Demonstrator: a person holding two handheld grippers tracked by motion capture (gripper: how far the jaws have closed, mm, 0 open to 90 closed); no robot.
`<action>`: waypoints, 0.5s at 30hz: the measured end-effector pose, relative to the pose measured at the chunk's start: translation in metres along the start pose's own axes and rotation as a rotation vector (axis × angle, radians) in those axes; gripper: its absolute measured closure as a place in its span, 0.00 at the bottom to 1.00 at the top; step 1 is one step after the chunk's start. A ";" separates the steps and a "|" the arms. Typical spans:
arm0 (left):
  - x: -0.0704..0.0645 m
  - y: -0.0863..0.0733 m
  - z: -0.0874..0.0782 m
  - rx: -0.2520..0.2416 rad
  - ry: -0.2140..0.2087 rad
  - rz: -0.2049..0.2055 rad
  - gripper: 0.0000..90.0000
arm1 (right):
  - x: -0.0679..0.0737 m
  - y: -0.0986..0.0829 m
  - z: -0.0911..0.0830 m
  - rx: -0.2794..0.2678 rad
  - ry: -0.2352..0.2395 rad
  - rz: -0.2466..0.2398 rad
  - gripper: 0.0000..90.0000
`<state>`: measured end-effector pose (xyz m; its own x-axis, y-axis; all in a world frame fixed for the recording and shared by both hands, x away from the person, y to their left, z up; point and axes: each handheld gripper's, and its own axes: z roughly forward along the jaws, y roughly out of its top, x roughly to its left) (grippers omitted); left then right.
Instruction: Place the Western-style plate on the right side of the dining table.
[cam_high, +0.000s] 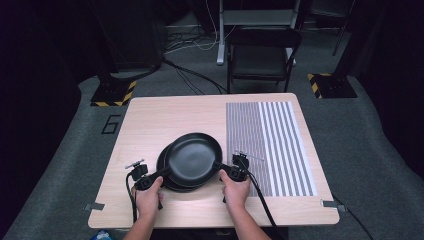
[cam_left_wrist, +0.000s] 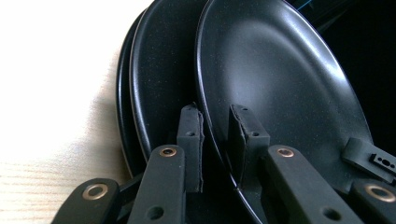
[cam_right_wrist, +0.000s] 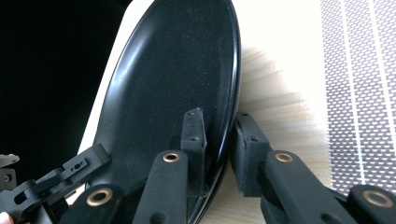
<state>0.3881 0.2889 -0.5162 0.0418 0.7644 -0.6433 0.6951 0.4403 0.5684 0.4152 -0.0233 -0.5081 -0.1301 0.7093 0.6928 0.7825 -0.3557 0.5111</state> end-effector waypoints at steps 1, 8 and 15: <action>0.000 0.000 0.000 0.001 -0.001 -0.001 0.84 | 0.000 0.001 0.000 -0.001 0.001 -0.001 0.85; -0.004 -0.002 0.006 0.015 -0.019 -0.014 0.82 | -0.002 0.017 0.006 -0.024 -0.012 -0.004 0.86; -0.005 -0.005 0.007 -0.005 -0.025 -0.050 0.82 | -0.003 0.024 0.011 -0.045 -0.014 0.019 0.86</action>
<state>0.3896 0.2794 -0.5195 0.0254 0.7296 -0.6835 0.6930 0.4799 0.5380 0.4412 -0.0270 -0.5036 -0.1064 0.7104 0.6957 0.7565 -0.3963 0.5203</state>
